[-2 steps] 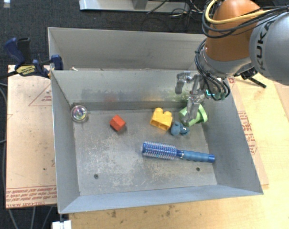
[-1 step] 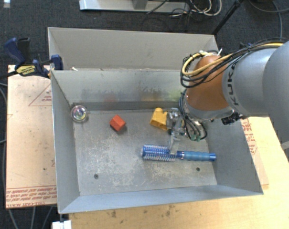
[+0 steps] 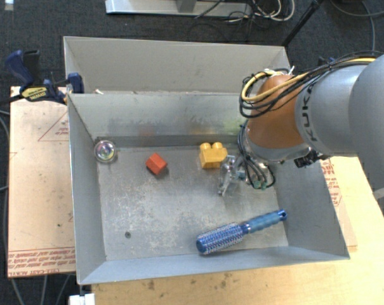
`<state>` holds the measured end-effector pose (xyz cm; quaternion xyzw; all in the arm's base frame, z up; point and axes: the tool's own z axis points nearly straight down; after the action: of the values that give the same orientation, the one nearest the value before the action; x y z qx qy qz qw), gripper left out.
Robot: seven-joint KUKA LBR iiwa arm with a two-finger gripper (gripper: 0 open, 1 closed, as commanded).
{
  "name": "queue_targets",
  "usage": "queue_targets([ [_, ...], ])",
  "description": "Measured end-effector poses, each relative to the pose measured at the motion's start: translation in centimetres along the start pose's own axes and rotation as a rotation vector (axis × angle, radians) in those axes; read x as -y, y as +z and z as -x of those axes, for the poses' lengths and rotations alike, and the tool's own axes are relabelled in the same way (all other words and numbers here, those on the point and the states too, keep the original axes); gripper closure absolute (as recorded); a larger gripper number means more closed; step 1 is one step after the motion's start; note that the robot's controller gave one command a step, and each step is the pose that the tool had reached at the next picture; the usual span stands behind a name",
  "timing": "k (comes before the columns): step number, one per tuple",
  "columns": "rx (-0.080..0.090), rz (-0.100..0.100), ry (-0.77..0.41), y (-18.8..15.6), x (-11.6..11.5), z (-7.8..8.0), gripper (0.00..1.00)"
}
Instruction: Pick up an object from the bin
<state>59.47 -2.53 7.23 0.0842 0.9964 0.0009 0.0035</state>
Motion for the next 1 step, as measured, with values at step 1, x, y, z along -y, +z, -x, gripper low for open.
queue_targets([
  [1,-0.012,-0.002,0.001,0.24,0.11,-0.32,0.00],
])
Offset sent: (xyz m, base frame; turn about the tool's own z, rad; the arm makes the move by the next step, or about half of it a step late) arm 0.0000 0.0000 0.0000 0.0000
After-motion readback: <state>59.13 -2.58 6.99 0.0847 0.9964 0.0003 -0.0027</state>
